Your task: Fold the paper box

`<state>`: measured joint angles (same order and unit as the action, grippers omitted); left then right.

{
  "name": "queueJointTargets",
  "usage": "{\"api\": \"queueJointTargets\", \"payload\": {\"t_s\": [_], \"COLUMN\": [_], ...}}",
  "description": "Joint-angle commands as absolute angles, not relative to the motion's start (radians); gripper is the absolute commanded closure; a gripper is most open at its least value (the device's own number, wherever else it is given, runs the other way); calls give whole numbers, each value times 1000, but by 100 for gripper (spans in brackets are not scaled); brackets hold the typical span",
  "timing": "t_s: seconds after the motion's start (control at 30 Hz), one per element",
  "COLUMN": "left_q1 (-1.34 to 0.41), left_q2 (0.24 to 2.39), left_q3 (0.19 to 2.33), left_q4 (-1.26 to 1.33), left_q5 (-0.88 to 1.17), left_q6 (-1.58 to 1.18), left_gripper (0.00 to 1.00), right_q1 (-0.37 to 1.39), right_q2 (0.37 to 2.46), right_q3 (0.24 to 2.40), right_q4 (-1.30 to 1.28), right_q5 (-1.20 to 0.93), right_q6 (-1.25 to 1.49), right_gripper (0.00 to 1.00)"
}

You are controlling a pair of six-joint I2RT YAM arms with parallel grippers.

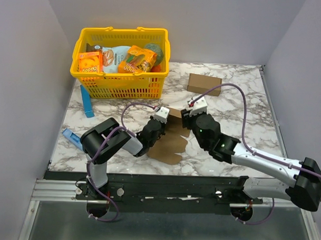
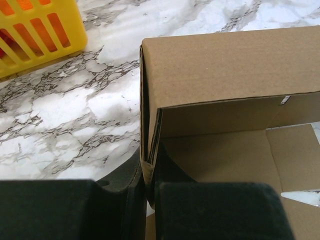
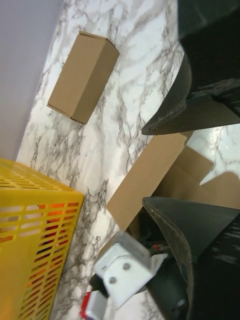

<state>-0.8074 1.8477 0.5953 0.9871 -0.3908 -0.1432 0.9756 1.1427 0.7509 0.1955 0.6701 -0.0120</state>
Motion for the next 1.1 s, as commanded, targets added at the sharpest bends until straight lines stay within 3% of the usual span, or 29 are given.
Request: {"api": "queueJointTargets", "payload": {"t_s": [0.0, 0.37, 0.8, 1.07], "left_q1": [-819, -819, -821, -821], "left_q2": [1821, 1827, 1829, 1815], "left_q3": [578, 563, 548, 528], "left_q4": [976, 1005, 1020, 1019], "left_q5": [-457, -436, -431, -434], "left_q6": [-167, -195, -210, -225], "left_gripper": [85, 82, 80, 68], "right_q1": [953, 808, 796, 793], "right_q2": [1276, 1472, 1632, 1678], "right_q3": [866, 900, 930, 891], "right_q4": [158, 302, 377, 354], "right_q5": [735, 399, 206, 202], "right_q6": [210, 347, 382, 357], "right_gripper": [41, 53, 57, 61]}}
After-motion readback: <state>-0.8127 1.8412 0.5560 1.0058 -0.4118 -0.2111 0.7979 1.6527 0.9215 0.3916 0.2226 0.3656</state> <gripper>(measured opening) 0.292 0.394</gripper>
